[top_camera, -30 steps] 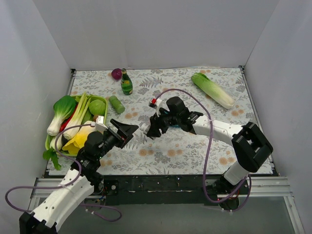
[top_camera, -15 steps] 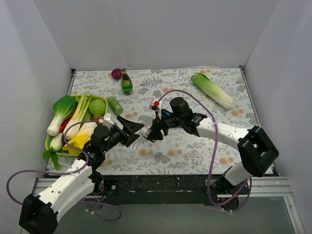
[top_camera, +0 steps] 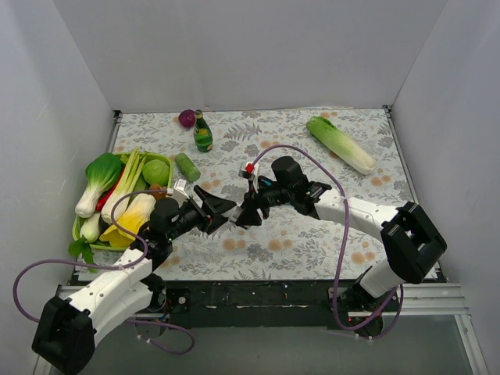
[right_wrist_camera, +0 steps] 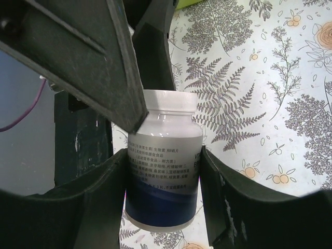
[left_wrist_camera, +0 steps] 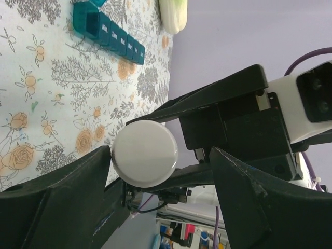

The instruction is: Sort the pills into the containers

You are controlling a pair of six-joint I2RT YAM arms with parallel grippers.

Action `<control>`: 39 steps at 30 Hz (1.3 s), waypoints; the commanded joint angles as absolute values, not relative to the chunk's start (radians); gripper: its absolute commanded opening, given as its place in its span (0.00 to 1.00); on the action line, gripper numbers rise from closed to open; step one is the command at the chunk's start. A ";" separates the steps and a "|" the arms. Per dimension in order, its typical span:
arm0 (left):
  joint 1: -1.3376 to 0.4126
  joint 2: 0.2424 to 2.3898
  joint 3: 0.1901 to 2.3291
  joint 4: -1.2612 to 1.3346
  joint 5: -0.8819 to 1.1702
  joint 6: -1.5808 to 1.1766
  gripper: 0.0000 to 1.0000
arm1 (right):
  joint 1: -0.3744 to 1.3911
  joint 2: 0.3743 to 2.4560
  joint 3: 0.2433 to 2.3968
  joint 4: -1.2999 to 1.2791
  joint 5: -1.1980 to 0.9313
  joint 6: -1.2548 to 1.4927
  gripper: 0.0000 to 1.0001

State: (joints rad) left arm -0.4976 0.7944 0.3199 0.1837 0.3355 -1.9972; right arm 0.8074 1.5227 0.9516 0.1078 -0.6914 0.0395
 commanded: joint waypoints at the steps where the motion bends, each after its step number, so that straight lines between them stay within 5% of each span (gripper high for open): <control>1: -0.499 0.831 0.330 0.206 0.413 -2.019 0.76 | 0.822 1.506 0.971 0.172 -0.718 0.020 0.32; 6: -0.497 0.850 0.328 0.198 0.426 -2.003 0.73 | 0.822 1.505 0.971 0.175 -0.715 0.020 0.32; 15: -0.499 0.839 0.321 0.236 0.463 -2.002 0.34 | 0.824 1.509 0.962 0.169 -0.698 0.003 0.38; 19: -0.499 0.844 0.342 0.213 0.460 -1.950 0.17 | 0.821 1.509 0.982 0.121 -0.680 -0.066 0.58; 20: -0.499 0.847 0.354 0.159 0.448 -1.892 0.14 | 0.822 1.508 0.988 0.080 -0.687 -0.102 0.73; 23: -0.499 0.885 0.432 0.019 0.381 -1.725 0.12 | 0.822 1.488 1.012 0.002 -0.719 -0.314 0.92; 28: -0.502 0.998 0.557 -0.126 0.273 -1.525 0.08 | 0.787 1.470 1.058 -0.294 -0.774 -0.629 0.94; 39: -0.753 1.261 0.721 -0.147 -0.132 -1.299 0.07 | 0.664 1.350 0.931 -0.264 -0.859 -0.744 0.97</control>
